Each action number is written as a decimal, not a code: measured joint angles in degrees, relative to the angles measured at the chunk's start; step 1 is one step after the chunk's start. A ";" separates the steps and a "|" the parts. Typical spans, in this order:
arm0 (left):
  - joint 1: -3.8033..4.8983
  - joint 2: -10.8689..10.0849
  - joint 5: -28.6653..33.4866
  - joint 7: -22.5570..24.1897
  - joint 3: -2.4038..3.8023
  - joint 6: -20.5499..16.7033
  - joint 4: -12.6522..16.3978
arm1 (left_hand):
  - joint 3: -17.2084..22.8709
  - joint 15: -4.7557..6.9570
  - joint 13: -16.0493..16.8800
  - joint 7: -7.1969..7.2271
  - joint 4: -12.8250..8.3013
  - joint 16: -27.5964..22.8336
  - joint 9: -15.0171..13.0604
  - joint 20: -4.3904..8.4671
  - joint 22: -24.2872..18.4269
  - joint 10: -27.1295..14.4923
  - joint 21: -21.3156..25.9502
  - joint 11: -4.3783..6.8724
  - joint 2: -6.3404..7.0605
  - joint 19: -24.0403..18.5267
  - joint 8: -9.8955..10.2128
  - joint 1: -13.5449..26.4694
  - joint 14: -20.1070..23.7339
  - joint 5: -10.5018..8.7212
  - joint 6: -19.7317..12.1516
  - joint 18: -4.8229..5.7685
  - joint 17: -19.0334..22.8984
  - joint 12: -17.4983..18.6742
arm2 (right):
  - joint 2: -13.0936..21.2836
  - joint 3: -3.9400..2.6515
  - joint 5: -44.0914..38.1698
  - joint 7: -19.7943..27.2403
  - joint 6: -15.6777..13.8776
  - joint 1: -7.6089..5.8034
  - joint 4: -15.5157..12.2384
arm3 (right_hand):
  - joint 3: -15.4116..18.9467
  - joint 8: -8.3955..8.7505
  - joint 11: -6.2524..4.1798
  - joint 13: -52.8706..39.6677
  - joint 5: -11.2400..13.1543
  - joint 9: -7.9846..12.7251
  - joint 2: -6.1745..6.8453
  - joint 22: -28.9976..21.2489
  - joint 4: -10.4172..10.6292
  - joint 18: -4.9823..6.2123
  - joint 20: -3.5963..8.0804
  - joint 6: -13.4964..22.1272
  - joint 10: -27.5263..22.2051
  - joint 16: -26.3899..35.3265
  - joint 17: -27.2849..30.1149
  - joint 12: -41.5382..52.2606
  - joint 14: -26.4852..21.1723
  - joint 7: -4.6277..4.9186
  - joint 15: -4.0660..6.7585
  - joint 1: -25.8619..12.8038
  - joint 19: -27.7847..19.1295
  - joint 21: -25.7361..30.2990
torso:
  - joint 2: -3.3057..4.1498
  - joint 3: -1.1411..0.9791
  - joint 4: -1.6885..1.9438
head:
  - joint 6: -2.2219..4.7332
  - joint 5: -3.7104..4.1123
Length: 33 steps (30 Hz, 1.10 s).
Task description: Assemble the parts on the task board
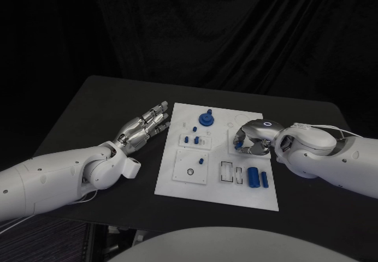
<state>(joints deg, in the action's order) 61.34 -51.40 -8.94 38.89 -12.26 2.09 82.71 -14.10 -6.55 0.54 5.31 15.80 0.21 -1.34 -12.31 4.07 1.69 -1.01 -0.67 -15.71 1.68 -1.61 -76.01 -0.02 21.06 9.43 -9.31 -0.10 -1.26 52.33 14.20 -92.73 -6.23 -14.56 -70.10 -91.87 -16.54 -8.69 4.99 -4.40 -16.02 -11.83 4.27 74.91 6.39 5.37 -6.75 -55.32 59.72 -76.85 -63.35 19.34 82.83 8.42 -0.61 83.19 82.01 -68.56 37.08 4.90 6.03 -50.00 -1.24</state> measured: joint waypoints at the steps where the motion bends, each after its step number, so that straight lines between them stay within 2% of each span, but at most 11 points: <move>1: -0.02 0.02 0.00 0.00 0.00 0.01 -0.03 | 0.00 0.00 0.00 0.00 0.00 0.00 0.00 0.00 0.00 0.00 0.00 0.00 -0.24 0.00 0.00 -0.23 0.00 0.00 0.00 0.00 0.00 0.00 | 0.00 0.00 0.06 0.12 -0.20 0.00 0.03 | -0.17 -0.16 -0.22 -0.12 -0.14 -0.23 0.01 0.00 -0.14 0.00 0.02 -0.37 0.40 0.00 -0.09 -0.05 0.00 -0.09 0.00 -0.01 0.02 0.00 | -0.01 0.00 0.00 | 0.00 -0.07; 6: -0.23 0.07 0.00 0.00 0.01 0.04 -0.13 | 0.00 0.00 0.00 0.00 0.00 0.00 0.00 0.00 0.00 0.00 0.00 0.00 -0.24 0.00 0.00 -0.23 0.00 0.21 0.00 0.00 0.02 0.00 | 0.07 -0.02 0.25 0.49 -1.03 0.00 0.03 | -0.95 -1.19 -0.88 -0.33 -0.13 -1.48 0.06 0.00 -0.47 0.00 0.51 -2.52 2.38 0.00 -0.35 -0.44 0.11 -0.60 0.52 0.01 0.11 -0.27 | -0.01 0.00 -0.04 | 0.00 -0.15; 10: -0.37 0.09 0.00 0.00 0.01 0.09 -0.18 | 0.16 0.00 0.00 -0.17 -0.15 0.00 0.00 0.00 0.00 0.00 0.00 0.00 -0.02 0.00 0.00 -0.45 0.00 0.38 0.17 0.00 0.04 0.00 | 0.25 -0.03 0.33 0.68 -1.65 0.00 -0.17 | -1.66 -1.93 -1.21 -0.51 -0.33 -2.56 0.59 0.00 -1.19 0.00 0.81 -3.86 3.45 0.00 -0.35 -0.66 0.39 -1.08 0.80 0.55 0.41 -0.47 | -0.01 -0.01 -0.02 | 0.00 -0.15; 16: -0.71 0.07 0.01 0.00 0.00 0.16 -0.20 | 0.15 0.00 0.00 -0.21 -0.15 0.00 0.00 0.00 0.00 0.00 0.00 0.00 -0.26 0.00 0.00 -0.69 0.00 0.61 0.21 0.00 0.05 0.00 | 1.41 -0.08 0.38 0.70 -2.58 0.00 -1.54 | -2.24 -2.03 -1.32 -0.64 -0.62 -3.47 0.54 0.00 -2.02 0.01 1.01 -4.01 3.77 0.00 -0.22 -0.99 0.19 -1.08 1.01 1.30 0.20 -0.47 | -0.01 0.00 0.01 | 0.00 -0.52; 20: -0.75 0.02 0.01 0.00 0.00 0.18 -0.20 | 0.32 0.00 -0.01 -0.21 -0.32 0.00 0.00 0.00 -0.01 -0.01 0.00 0.01 -0.04 0.00 0.00 -0.91 0.00 0.61 0.21 0.00 0.05 0.00 | 2.64 -0.01 0.43 0.68 -3.00 -0.36 -3.54 | -2.37 -2.03 -1.21 -0.80 -0.85 -3.56 0.26 -0.01 -2.24 0.01 1.01 -4.01 4.07 0.01 -0.03 -1.12 0.19 -1.08 1.01 1.58 0.20 -0.46 | -0.01 0.01 -0.01 | 0.00 -0.82; 27: -0.87 0.00 0.01 0.01 0.01 0.19 -0.21 | 0.32 0.00 -0.01 -0.41 -0.31 0.00 0.00 0.00 -0.01 -0.01 0.00 0.01 -0.04 0.00 0.00 -0.91 0.00 0.61 0.41 0.00 0.04 0.00 | 4.77 -0.06 0.50 0.68 -3.35 -2.86 -9.26 | -2.59 -2.02 -1.21 -0.82 -0.84 -3.88 0.31 -0.01 -2.46 0.01 1.01 -4.01 4.07 0.01 0.00 -1.32 0.19 -1.08 1.01 1.95 0.20 -0.46 | -0.03 0.03 -0.05 | 0.00 -1.21; 33: -0.93 0.12 0.01 0.01 0.01 0.20 -0.29 | 0.32 0.00 -0.01 -0.41 -0.31 0.00 0.00 0.00 -0.01 -0.01 0.00 0.01 -0.10 0.00 0.00 -0.97 0.00 0.83 0.41 0.00 0.03 0.00 | 4.07 -0.04 -0.56 1.03 -3.40 -3.50 -13.33 | -2.60 -2.02 -1.20 -0.82 -0.83 -3.89 0.47 -0.01 -2.79 0.01 1.22 -4.01 4.08 0.01 -0.03 -1.43 0.19 -1.08 1.01 2.25 0.00 -0.46 | -0.04 0.03 -0.05 | 0.00 -1.77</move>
<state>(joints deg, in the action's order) 60.41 -51.28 -8.93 38.90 -12.26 2.29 82.42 -13.79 -6.55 0.53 4.90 15.48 0.21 -1.35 -12.31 4.06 1.68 -1.01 -0.66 -15.81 1.68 -1.61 -76.97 -0.02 21.89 9.84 -9.31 -0.07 -1.26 56.40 14.16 -93.30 -5.20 -17.96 -73.60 -105.21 -19.14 -10.71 3.79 -5.23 -16.85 -15.72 4.74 74.91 3.60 5.38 -5.53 -59.33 63.80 -76.84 -63.38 17.91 83.02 7.34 0.40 85.43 82.00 -69.02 37.03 4.93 5.97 -50.00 -3.02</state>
